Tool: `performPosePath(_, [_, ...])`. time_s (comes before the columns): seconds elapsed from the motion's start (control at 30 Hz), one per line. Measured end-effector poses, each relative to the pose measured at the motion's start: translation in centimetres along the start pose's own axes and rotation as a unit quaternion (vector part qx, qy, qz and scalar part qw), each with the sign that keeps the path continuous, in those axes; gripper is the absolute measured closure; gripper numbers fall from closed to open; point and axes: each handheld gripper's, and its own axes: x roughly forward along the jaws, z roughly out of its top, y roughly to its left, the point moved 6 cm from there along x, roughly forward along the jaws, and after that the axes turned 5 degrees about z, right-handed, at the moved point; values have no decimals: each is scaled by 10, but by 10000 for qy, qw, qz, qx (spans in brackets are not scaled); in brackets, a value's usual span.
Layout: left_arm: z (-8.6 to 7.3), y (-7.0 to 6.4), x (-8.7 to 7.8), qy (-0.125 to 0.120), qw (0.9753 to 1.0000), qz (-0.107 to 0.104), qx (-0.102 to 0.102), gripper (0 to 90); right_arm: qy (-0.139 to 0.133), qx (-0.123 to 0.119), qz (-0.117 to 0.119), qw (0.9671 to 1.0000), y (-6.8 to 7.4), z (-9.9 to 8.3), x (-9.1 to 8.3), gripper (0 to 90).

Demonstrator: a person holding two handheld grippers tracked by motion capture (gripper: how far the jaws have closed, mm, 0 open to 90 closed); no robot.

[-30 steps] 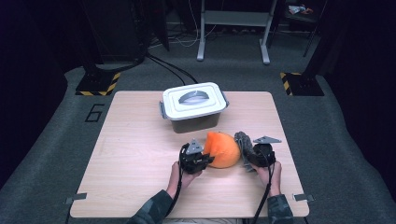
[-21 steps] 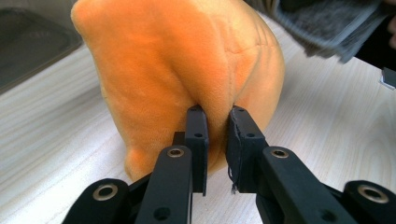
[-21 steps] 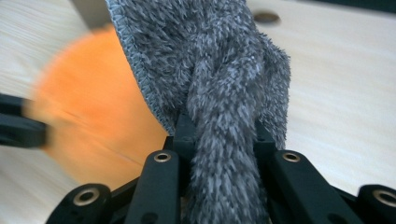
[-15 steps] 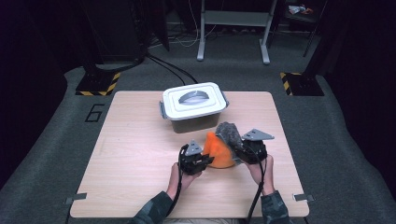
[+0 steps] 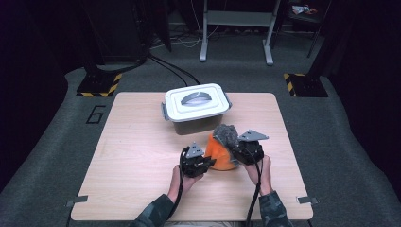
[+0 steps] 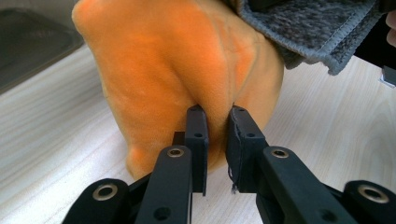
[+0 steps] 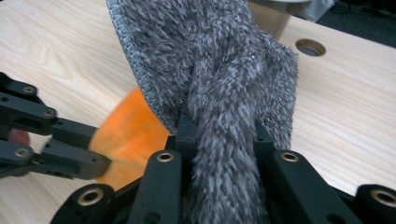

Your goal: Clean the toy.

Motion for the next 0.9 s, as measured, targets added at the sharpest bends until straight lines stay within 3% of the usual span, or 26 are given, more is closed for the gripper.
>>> performPosePath(0.2, [0, 0, 0, 16, 10000, -2, 37, 793, -6, 273, -48, 9996, -15, -10, -3, 729])
performPosePath(0.3, [0, 0, 1, 6, 10000, 2, 4, 793, 61, 298, -81, 9995, -22, -16, -5, 727])
performPosePath(0.43, [1, 1, 2, -11, 10000, 2, 9, 794, 170, 436, -246, 9986, -34, -28, -6, 727])
performPosePath(0.9, [0, 1, 1, 6, 10000, -9, -33, 792, 656, 823, -375, 9937, -55, -65, 12, 726])
